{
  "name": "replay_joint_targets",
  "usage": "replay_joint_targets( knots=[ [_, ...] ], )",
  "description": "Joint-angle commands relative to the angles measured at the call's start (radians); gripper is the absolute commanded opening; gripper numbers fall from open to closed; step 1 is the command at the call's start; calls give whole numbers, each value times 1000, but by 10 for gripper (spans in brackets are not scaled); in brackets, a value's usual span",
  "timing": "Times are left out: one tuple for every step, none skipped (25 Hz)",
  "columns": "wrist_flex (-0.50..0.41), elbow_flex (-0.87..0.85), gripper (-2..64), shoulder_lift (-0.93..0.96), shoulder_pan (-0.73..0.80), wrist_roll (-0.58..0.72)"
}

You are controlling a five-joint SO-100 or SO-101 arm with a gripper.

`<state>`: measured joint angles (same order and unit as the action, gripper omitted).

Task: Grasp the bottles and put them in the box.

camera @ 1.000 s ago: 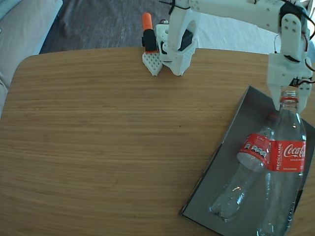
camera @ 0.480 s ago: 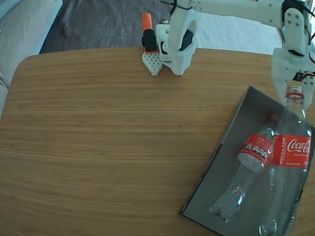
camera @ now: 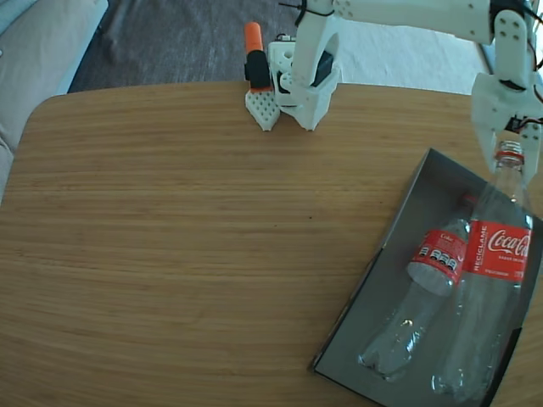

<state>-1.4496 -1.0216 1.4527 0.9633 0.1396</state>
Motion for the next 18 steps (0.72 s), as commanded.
replay_joint_targets(
  knots=[
    [-3,48,-5,14,11,-3],
    [-3,38,-5,14,11,-3],
    [-3,31,-5,14,11,-5],
    [-3,26,-5,14,11,-5],
    [-2,26,-5,14,11,-5],
    [3,26,-5,14,11,-5],
    [6,26,-5,14,11,-5],
    [8,26,-5,14,11,-5],
    [9,26,-5,14,9,-3],
    [9,25,-5,14,9,-3],
    [9,25,-4,14,8,-3],
    [11,23,-4,14,5,-2],
    [11,18,-4,6,3,2],
    [12,17,-4,-6,2,3],
    [17,15,-4,-17,2,3],
    [17,18,-4,-26,0,3],
    [18,26,-4,-34,0,5],
    [20,28,-4,-38,0,5]
  ],
)
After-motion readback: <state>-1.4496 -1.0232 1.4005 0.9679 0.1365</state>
